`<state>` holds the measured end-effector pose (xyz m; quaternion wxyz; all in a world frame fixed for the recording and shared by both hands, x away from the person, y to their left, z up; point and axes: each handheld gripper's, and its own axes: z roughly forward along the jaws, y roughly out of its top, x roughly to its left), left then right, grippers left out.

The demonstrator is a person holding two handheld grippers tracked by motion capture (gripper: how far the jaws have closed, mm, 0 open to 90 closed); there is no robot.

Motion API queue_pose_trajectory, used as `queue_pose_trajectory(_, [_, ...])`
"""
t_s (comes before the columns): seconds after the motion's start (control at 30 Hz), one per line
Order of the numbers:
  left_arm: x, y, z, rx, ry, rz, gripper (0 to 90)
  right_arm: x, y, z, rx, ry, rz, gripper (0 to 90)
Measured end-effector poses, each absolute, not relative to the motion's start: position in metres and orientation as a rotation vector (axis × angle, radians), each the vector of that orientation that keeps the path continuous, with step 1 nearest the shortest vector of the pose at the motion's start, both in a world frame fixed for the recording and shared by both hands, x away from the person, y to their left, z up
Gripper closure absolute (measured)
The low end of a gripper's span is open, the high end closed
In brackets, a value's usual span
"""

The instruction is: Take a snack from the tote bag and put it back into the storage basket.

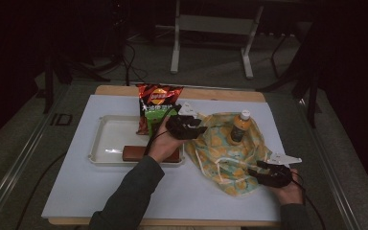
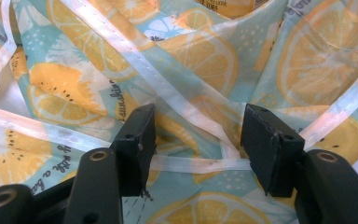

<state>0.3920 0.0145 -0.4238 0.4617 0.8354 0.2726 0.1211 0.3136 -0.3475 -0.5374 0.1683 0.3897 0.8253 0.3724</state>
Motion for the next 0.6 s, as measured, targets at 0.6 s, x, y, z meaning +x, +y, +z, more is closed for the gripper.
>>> queue_pose_trajectory(0.6, [0.401,-0.018,-0.423,2.063,0.618,0.261,60.3,0.314,-0.348,-0.537,1.108,2.348,1.06,44.8])
